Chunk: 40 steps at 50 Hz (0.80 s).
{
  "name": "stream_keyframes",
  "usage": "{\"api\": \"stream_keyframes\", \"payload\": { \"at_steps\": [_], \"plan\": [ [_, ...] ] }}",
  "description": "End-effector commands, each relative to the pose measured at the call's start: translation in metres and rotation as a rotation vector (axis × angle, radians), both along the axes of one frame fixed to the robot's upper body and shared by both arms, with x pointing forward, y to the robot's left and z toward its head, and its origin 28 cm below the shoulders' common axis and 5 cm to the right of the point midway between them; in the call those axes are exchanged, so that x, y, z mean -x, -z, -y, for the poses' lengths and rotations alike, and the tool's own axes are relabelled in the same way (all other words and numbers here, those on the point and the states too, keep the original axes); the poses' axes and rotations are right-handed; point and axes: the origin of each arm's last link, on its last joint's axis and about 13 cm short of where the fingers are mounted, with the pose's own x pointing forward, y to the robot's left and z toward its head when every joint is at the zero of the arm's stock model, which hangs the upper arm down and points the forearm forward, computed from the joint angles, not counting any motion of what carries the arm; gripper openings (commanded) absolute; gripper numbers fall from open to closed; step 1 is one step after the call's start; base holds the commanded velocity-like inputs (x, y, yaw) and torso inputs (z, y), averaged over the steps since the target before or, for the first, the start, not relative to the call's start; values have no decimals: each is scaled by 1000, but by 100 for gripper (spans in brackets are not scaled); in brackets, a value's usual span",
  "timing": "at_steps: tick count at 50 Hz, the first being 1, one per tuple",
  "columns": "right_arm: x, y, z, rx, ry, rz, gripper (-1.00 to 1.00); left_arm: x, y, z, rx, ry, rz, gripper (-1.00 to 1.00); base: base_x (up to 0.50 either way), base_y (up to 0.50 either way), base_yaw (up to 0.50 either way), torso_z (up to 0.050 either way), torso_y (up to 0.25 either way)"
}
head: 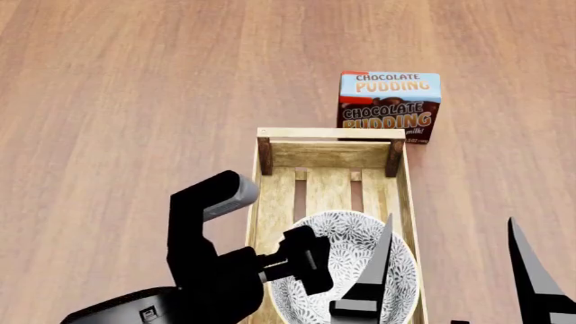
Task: Pick up the bowl on the left and put it in the tray.
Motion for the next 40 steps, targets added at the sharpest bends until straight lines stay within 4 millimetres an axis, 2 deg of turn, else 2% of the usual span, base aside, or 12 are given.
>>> {"api": "stream_keyframes", "payload": {
  "at_steps": [1,19,40],
  "plan": [
    [0,0,-1,1,-2,-1,100,9,-11,0,-16,15,56,100,0,0,0,0,0],
    [0,0,-1,3,-6,0,100,28,-36,-3,-72,38,208,100,0,0,0,0,0],
    [1,-2,-4,10,-14,3,100,59,-66,-25,-350,-74,628,100,0,0,0,0,0]
  ]
}}
